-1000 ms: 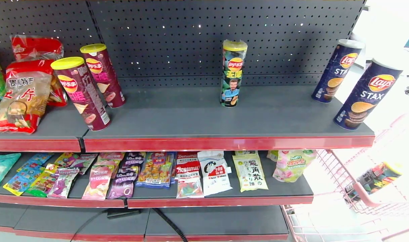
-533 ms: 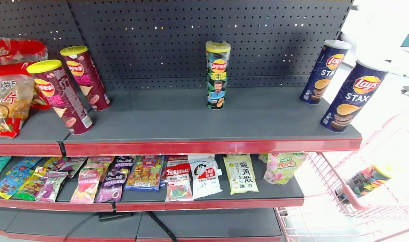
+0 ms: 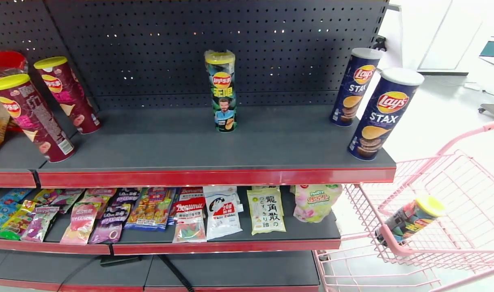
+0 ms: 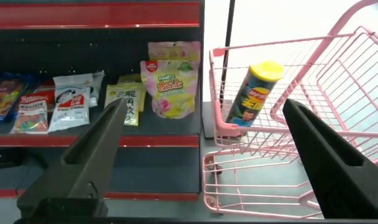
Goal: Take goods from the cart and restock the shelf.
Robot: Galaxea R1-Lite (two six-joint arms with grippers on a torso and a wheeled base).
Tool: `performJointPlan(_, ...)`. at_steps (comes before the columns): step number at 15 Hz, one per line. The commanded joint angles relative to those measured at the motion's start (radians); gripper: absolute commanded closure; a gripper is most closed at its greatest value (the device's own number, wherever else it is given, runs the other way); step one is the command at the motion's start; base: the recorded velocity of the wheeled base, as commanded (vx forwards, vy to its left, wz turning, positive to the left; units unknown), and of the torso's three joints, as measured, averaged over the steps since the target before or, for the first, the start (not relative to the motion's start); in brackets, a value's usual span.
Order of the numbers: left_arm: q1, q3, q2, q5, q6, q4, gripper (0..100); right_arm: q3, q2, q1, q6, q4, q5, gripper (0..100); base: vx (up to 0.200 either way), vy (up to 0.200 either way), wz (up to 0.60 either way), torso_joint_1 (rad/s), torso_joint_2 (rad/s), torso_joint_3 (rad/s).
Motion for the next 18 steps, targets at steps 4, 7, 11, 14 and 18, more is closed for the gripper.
performJointPlan(4, 0.0, 0.0, 0.001, 0.0, 0.0, 0.0, 0, 0.0, 0.001, 0.0, 0.0, 0.0, 0.0, 0, 0.0, -0.1, -0.15, 0.004, 0.0, 0.001)
performJointPlan(7, 0.0, 0.0, 0.001, 0.0, 0.0, 0.0, 0, 0.0, 0.001, 0.0, 0.0, 0.0, 0.0, 0, 0.0, 0.0, -0.6, 0.002, 0.0, 0.002)
performJointPlan(11, 0.0, 0.0, 0.001, 0.0, 0.0, 0.0, 0, 0.0, 0.0, 0.0, 0.0, 0.0, 0.0, 0, 0.0, 0.0, -0.6, 0.005, 0.01, 0.005)
performJointPlan(14, 0.0, 0.0, 0.001, 0.0, 0.0, 0.0, 0, 0.0, 0.0, 0.0, 0.001, 0.0, 0.0, 0, 0.0, 0.0, -0.6, 0.005, 0.01, -0.001)
performJointPlan(18, 0.0, 0.0, 0.001, 0.0, 0.0, 0.0, 0, 0.0, 0.001, 0.0, 0.0, 0.0, 0.0, 0, 0.0, 0.0, 0.0, 0.0, 0.0, 0.0)
